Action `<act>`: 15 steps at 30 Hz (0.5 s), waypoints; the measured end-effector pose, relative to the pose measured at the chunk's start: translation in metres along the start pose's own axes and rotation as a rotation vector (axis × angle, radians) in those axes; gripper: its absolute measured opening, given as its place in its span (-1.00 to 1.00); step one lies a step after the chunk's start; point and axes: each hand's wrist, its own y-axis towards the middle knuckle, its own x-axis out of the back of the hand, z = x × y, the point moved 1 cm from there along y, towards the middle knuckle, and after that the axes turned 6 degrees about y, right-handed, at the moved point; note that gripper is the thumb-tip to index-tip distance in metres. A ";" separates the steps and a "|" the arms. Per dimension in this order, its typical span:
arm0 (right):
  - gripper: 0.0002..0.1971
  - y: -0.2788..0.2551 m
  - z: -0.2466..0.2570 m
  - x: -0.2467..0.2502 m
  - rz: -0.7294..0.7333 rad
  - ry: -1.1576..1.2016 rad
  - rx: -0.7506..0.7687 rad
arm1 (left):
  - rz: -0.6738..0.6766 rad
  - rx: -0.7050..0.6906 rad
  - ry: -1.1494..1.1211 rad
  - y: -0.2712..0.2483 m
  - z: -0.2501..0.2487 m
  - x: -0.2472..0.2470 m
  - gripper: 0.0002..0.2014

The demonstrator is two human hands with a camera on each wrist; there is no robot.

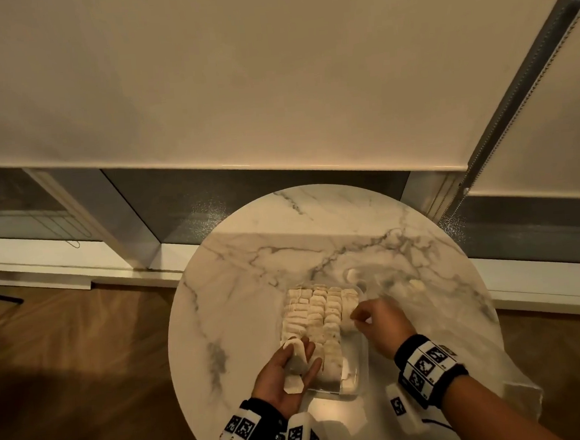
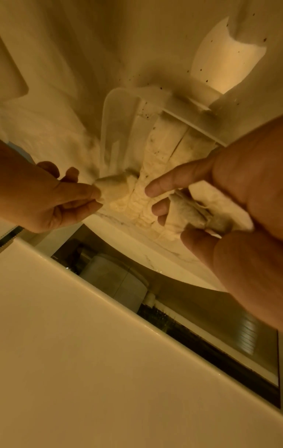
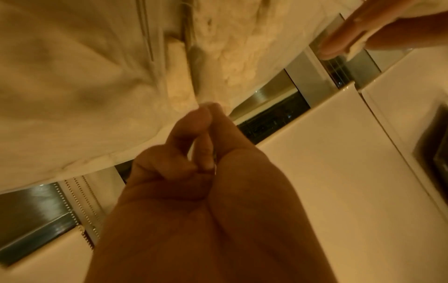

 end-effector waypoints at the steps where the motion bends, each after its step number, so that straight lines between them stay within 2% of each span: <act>1: -0.87 0.004 -0.001 -0.003 0.026 -0.064 -0.022 | -0.023 0.009 -0.017 0.003 -0.001 0.004 -0.78; 7: -0.91 0.031 -0.005 -0.011 0.116 -0.264 -0.086 | -0.117 0.048 -0.062 0.011 0.002 0.022 -0.83; 11: -0.80 0.043 0.002 -0.011 0.103 -0.373 -0.055 | -0.129 0.032 -0.064 0.015 0.005 0.027 -0.86; 15: -0.78 0.052 0.008 -0.010 0.076 -0.439 -0.047 | -0.138 0.029 -0.057 0.016 0.007 0.027 -0.85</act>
